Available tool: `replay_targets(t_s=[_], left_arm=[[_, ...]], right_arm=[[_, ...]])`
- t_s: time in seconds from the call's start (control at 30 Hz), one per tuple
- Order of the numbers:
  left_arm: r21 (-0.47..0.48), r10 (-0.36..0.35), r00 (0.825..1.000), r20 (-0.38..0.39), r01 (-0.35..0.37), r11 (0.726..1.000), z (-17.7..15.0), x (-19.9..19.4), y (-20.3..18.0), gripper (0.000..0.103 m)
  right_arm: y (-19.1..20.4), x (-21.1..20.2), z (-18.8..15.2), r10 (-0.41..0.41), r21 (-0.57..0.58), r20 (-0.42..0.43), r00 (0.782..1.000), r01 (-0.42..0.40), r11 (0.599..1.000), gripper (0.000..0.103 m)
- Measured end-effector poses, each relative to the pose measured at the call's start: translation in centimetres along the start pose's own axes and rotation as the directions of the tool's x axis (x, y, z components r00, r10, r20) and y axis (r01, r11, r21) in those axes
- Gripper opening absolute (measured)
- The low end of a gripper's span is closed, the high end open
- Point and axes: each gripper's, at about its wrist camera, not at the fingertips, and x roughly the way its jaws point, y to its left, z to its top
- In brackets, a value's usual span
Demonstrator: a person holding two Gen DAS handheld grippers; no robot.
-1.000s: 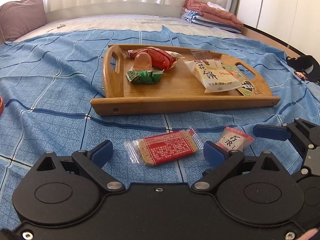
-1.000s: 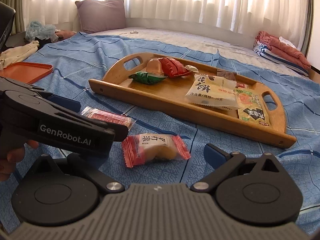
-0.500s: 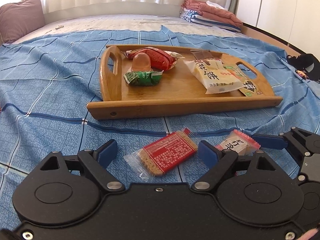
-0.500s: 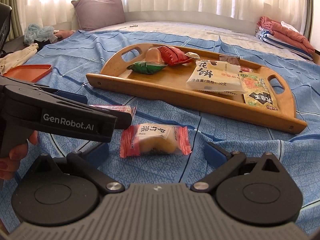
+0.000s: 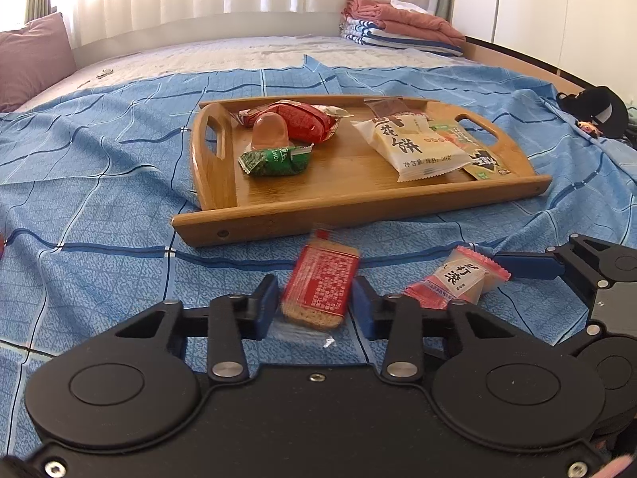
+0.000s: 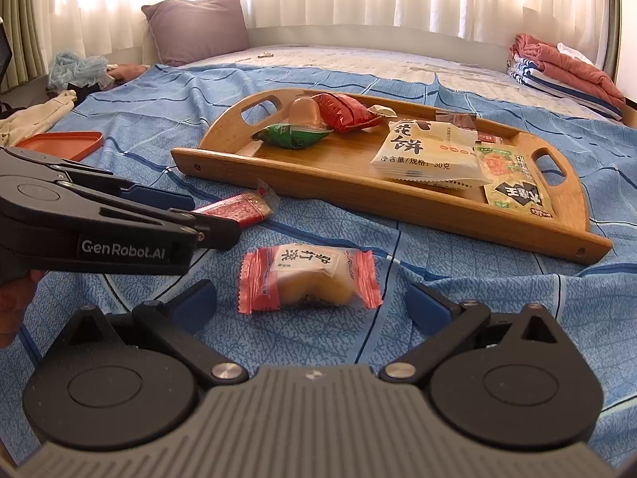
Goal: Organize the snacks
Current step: 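Grasp the red-printed biscuit with the left tool while the right tool grasps the pink-wrapped cake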
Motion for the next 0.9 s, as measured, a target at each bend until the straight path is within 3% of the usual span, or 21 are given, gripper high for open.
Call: replay_targets(t_s=[0.53, 0.7, 0.9], left_arm=[[-0.032, 0.029, 1.000, 0.001, -0.029, 0.999, -0.2, -2.1, 1.5, 0.032], [-0.031, 0.055, 0.999, -0.003, -0.055, 0.998, -0.4, -2.5, 1.5, 0.032], [-0.050, 0.062, 0.998, 0.005, -0.062, 0.997, -0.4, -3.2, 1.7, 0.032]], right_arm=[[-0.1, 0.0, 0.0, 0.002, 0.004, -0.004, 1.000, -0.002, 1.000, 0.103], [-0.2, -0.1, 0.9, -0.017, 0.053, -0.015, 1.000, 0.018, 0.998, 0.103], [0.2, -0.1, 1.3, -0.057, 0.056, -0.010, 0.998, 0.058, 0.997, 0.089]])
